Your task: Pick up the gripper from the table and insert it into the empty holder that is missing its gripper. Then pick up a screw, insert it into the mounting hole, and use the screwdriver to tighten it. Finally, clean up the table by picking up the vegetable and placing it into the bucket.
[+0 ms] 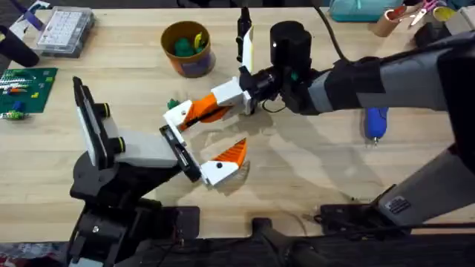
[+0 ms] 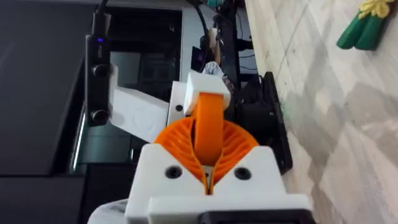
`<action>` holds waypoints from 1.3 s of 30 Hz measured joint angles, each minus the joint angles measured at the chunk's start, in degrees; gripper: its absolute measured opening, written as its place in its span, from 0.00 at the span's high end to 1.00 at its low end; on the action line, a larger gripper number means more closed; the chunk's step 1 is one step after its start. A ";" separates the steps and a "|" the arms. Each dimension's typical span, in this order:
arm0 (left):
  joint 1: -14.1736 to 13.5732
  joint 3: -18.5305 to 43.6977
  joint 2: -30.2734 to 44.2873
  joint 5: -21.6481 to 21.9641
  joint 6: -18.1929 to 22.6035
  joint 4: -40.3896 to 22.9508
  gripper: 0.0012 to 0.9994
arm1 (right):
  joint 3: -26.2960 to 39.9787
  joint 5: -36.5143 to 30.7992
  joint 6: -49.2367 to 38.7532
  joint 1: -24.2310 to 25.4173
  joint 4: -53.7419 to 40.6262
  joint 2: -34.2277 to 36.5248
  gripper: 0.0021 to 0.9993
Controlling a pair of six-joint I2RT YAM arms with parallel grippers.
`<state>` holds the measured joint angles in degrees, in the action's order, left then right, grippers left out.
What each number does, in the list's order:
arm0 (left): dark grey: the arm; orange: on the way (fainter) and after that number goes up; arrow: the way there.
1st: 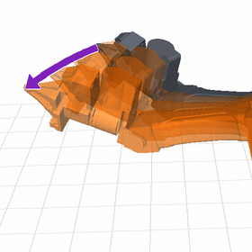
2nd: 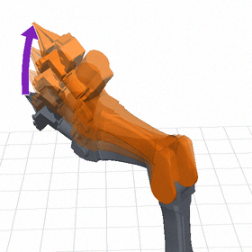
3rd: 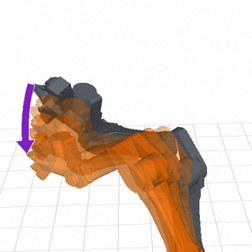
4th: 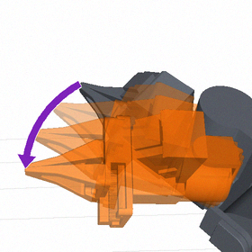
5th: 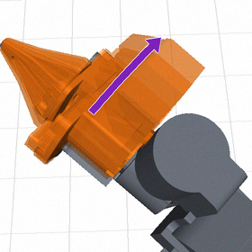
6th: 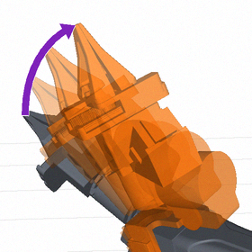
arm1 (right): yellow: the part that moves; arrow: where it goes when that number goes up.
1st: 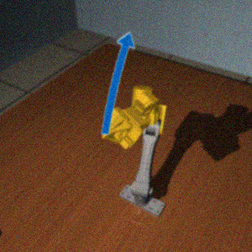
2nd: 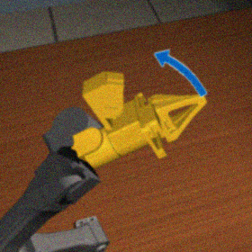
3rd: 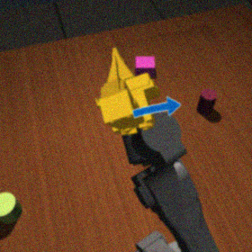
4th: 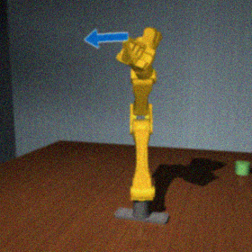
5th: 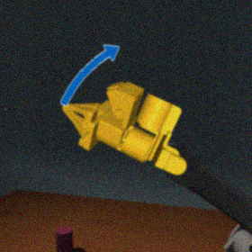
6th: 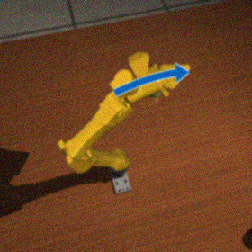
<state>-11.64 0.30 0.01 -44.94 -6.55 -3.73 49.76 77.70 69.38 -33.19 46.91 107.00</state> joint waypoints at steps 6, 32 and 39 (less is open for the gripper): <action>0.00 0.00 0.00 0.16 0.00 -0.02 0.01 | 0.00 -0.34 0.00 -0.13 0.01 0.00 0.98; -0.20 0.00 0.00 -0.54 0.13 0.00 0.01 | 0.00 -2.24 -0.44 -0.41 -0.43 0.14 0.75; -0.20 0.00 -0.01 -0.43 0.11 -0.02 0.01 | 0.00 -2.72 -0.63 -0.44 -0.46 0.73 0.66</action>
<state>-11.84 0.30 0.00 -45.36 -6.44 -3.75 49.76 74.98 68.75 -33.63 46.44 107.73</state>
